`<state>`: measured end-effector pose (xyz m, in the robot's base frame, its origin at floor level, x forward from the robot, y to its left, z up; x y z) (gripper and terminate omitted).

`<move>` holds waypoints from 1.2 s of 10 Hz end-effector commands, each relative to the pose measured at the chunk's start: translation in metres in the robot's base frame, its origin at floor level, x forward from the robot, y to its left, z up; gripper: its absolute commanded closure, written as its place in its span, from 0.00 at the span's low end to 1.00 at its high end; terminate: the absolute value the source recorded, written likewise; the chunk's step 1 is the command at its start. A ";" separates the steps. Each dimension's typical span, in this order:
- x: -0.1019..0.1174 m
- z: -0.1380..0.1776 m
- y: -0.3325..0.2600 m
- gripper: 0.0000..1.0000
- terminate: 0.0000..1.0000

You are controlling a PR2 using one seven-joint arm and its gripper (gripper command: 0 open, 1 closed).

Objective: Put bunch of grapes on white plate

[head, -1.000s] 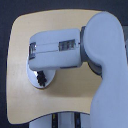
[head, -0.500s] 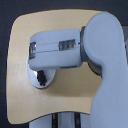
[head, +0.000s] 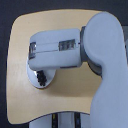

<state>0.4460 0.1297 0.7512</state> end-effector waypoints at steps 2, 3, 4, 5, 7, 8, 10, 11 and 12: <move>0.010 0.010 -0.002 0.00 0.00; 0.012 0.014 -0.002 0.00 0.00; 0.015 0.021 0.000 0.00 0.00; 0.019 0.033 0.002 0.00 0.00; 0.029 0.058 0.007 0.00 0.00; 0.031 0.070 0.009 0.00 0.00; 0.036 0.096 0.008 0.00 0.00; 0.038 0.103 0.005 0.00 0.00; 0.038 0.109 -0.001 0.00 0.00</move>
<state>0.4720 0.1363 0.8157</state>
